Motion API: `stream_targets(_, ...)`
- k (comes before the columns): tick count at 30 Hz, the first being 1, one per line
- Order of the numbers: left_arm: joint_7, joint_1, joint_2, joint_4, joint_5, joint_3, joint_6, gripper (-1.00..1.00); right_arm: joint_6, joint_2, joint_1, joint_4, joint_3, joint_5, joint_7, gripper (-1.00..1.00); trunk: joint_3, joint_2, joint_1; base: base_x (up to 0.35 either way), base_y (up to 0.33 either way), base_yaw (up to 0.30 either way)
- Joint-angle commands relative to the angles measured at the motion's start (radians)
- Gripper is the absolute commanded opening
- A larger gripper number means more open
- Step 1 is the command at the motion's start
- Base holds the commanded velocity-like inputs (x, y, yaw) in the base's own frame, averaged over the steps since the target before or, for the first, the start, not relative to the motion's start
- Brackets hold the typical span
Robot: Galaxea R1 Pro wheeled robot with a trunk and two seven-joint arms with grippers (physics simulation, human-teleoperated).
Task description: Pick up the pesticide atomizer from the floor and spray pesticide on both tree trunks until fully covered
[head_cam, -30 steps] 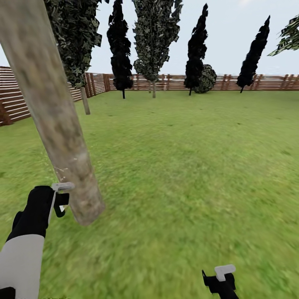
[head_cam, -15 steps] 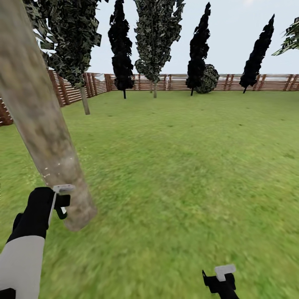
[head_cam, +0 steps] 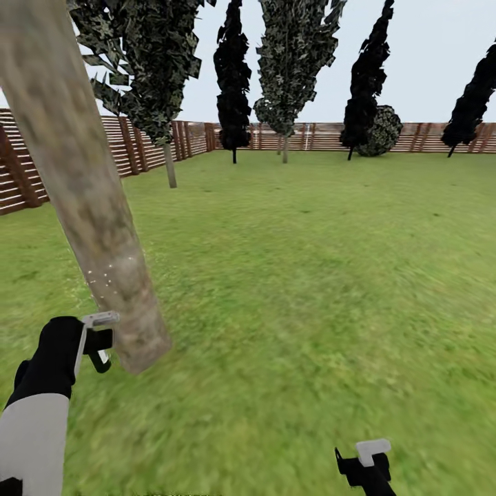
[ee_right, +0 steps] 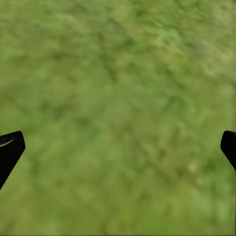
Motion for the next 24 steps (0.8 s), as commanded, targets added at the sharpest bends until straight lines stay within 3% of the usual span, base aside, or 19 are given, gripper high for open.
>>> stream_targets(1,-0.010,-0.001,-0.001,0.000,-0.010,0.001,0.003,-1.00,-0.002,0.000,0.000,0.000,0.009,-0.006,-0.004,1.00,-0.001,0.000,0.000,0.078,-0.273,0.091)
stream_targets(5,-0.009,0.000,-0.006,0.004,-0.010,0.002,0.002,-1.00,-0.002,0.000,0.000,0.000,0.009,-0.006,-0.003,1.00,-0.001,0.000,0.000,0.148,-0.254,0.020)
stream_targets(6,-0.009,0.022,-0.003,0.025,-0.011,0.004,-0.001,-1.00,-0.002,0.000,0.000,0.000,0.009,-0.006,-0.003,1.00,-0.001,0.000,0.000,0.173,-0.243,0.001)
stream_targets(10,-0.009,0.073,-0.001,0.043,-0.009,0.052,-0.012,-1.00,-0.002,0.001,0.000,0.000,0.009,-0.006,-0.003,1.00,-0.001,0.000,0.000,0.175,-0.242,0.164)
stream_targets(19,-0.006,0.074,-0.003,0.043,-0.010,0.054,-0.012,-1.00,-0.002,0.001,0.000,0.000,0.009,-0.006,-0.002,1.00,-0.001,0.000,0.000,0.175,-0.242,0.269)
stream_targets(24,-0.004,0.074,-0.002,0.043,-0.014,0.052,-0.012,-1.00,-0.002,-0.003,0.000,0.001,0.009,-0.006,-0.002,1.00,-0.001,0.000,0.000,0.143,-0.247,0.035)
